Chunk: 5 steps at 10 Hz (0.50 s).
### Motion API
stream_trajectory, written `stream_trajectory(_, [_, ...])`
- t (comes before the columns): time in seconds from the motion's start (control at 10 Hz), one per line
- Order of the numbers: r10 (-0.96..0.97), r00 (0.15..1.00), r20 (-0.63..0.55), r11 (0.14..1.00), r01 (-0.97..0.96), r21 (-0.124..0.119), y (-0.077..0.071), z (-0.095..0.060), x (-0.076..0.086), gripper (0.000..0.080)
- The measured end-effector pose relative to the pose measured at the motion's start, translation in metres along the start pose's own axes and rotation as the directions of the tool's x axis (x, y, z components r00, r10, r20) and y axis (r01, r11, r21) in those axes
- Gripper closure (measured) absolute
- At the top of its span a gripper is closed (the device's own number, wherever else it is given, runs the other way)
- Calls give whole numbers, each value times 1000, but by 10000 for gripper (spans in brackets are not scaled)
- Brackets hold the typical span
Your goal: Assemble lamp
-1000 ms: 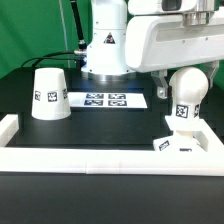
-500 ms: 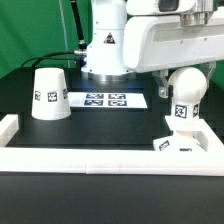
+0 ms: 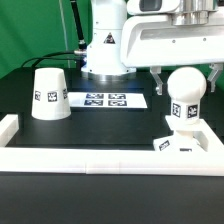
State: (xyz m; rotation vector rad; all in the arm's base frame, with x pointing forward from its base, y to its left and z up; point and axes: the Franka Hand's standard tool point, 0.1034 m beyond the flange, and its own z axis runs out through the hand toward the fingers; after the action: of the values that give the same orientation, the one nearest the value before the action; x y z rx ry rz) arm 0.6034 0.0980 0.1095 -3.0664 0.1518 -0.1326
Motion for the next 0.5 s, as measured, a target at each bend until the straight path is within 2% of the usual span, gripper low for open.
stream_trajectory(0.2, [174, 985, -3, 985, -174, 1, 0, 0, 0, 220])
stream_trajectory(0.3, [301, 954, 1, 954, -301, 11, 0, 0, 0, 220])
stream_trajectory(0.5, [494, 869, 7, 869, -494, 13, -3, 0, -1, 220])
